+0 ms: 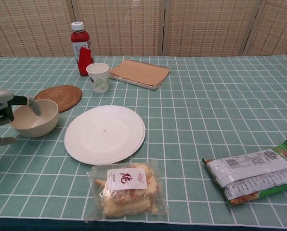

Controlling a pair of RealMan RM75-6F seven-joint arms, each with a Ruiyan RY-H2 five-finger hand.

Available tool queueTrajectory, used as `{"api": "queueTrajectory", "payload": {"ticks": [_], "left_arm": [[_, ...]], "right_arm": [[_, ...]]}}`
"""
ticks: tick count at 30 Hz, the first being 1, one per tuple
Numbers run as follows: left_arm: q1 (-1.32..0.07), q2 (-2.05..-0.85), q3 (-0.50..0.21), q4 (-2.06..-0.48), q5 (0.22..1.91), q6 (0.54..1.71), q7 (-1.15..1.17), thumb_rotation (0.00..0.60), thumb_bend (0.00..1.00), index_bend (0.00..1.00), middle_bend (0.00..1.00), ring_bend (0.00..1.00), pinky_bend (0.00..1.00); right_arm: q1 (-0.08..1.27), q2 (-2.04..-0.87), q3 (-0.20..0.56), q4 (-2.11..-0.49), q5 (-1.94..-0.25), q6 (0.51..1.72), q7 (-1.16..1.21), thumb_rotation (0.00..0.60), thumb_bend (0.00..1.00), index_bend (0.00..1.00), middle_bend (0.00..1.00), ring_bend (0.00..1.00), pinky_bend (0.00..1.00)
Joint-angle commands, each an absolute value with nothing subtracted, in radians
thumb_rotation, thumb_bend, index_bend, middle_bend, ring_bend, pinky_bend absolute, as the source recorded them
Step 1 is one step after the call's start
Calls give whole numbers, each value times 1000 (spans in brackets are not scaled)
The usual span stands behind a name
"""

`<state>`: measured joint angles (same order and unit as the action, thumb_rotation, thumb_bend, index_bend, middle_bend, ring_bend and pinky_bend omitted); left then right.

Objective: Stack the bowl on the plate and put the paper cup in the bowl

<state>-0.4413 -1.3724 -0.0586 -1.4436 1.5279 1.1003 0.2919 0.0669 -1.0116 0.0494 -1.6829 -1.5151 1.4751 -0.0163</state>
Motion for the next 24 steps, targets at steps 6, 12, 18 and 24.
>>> {"api": "queueTrajectory", "payload": {"ticks": [6,12,18,24], "left_arm": [[-483,-1432,-72,-1364,1488,1058,286,600,224,348,973,952,997],[-495,-1444,-69,-1337,1482,1055,267,600,299,418,983,957,1000],[-498,-1446,-61,-1324,1479,1064,257,600,358,499,996,966,1000],[-502,-1453,-58,-1302,1469,1063,242,600,397,528,999,967,1000]], "right_arm": [[66,-1009,49,-1683,-1513,1474,-13,600,235,124,127,43,125],[64,-1009,49,-1678,-1509,1473,-8,600,235,124,127,43,125],[66,-1011,49,-1674,-1509,1468,-3,600,235,124,127,43,125],[69,-1012,50,-1672,-1509,1464,-3,600,235,124,127,43,125]]}}
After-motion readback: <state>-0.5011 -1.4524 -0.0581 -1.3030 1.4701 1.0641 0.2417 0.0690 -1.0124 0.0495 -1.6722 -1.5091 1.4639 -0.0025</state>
